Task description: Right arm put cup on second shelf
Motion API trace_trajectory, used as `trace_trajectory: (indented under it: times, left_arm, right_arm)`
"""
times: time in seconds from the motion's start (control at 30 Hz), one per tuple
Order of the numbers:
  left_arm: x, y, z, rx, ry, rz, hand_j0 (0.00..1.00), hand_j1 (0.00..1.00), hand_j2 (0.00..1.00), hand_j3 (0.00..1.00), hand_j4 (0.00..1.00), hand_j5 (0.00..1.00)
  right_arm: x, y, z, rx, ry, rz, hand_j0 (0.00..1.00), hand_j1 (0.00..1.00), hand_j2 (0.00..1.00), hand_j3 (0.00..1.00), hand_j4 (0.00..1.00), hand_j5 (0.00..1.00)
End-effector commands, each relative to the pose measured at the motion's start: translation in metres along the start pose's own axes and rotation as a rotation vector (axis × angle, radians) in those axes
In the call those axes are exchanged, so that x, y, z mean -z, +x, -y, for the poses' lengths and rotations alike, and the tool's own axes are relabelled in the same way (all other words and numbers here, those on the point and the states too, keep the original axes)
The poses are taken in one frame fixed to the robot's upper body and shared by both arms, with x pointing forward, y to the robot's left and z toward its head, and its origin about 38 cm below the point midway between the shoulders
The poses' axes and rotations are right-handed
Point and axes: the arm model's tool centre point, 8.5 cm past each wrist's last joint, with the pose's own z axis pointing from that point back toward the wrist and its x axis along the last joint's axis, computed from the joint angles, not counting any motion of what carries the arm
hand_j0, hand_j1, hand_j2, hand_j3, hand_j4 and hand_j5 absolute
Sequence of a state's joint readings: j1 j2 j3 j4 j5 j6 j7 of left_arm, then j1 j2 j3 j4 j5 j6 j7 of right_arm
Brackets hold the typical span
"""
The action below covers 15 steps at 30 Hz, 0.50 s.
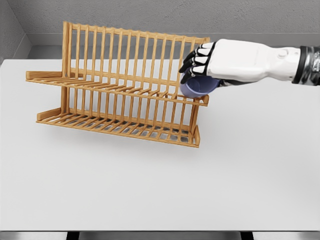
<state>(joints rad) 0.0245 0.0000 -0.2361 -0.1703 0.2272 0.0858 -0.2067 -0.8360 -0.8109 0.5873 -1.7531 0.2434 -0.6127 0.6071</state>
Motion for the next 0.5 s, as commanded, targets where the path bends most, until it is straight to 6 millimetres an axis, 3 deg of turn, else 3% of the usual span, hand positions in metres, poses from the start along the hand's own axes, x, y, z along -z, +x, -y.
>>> trace_trajectory:
  times: [0.0, 0.03, 0.07, 0.17, 0.23, 0.33, 0.37, 0.43, 0.47]
  left_arm:
    - [0.000, 0.000, 0.000, 0.000, 0.000, 0.000, 1.00, 1.00, 1.00, 1.00, 1.00, 1.00]
    - [0.000, 0.000, 0.000, -0.001, -0.001, 0.000, 1.00, 1.00, 1.00, 1.00, 1.00, 1.00]
    - [0.000, 0.000, 0.000, -0.001, -0.001, 0.000, 1.00, 1.00, 1.00, 1.00, 1.00, 1.00]
    - [0.000, 0.000, 0.000, 0.000, 0.000, 0.000, 1.00, 1.00, 1.00, 1.00, 1.00, 1.00]
    - [0.000, 0.000, 0.000, -0.001, -0.001, 0.000, 1.00, 1.00, 1.00, 1.00, 1.00, 1.00]
    - [0.000, 0.000, 0.000, -0.001, -0.001, 0.000, 1.00, 1.00, 1.00, 1.00, 1.00, 1.00]
    - [0.000, 0.000, 0.000, -0.001, -0.001, 0.000, 1.00, 1.00, 1.00, 1.00, 1.00, 1.00]
    - [0.000, 0.000, 0.000, 0.000, 0.000, 0.000, 1.00, 1.00, 1.00, 1.00, 1.00, 1.00]
    - [0.000, 0.000, 0.000, 0.000, 0.000, 0.000, 1.00, 1.00, 1.00, 1.00, 1.00, 1.00]
  right_arm:
    - [0.002, 0.001, -0.002, 0.010, 0.006, 0.007, 0.66, 0.66, 0.66, 0.66, 0.66, 0.66]
    - [0.002, 0.001, -0.003, 0.011, 0.009, 0.009, 0.89, 0.89, 0.89, 0.89, 0.89, 0.89]
    - [0.002, 0.002, -0.004, 0.011, 0.010, 0.009, 1.00, 1.00, 1.00, 1.00, 1.00, 1.00]
    - [0.002, 0.001, -0.003, 0.008, 0.010, 0.007, 1.00, 1.00, 1.00, 1.00, 1.00, 1.00]
    - [-0.007, -0.005, 0.015, -0.029, -0.016, -0.019, 1.00, 1.00, 1.00, 1.00, 1.00, 1.00]
    - [-0.058, -0.025, 0.054, -0.090, -0.126, -0.165, 1.00, 1.00, 1.00, 1.00, 1.00, 1.00]
    - [-0.077, -0.035, 0.054, -0.081, -0.122, -0.223, 1.00, 1.00, 1.00, 1.00, 1.00, 1.00]
    - [-0.107, -0.045, 0.027, -0.013, -0.093, -0.307, 1.00, 1.00, 1.00, 1.00, 1.00, 1.00]
    - [-0.112, -0.047, 0.006, 0.037, -0.065, -0.325, 1.00, 1.00, 1.00, 1.00, 1.00, 1.00]
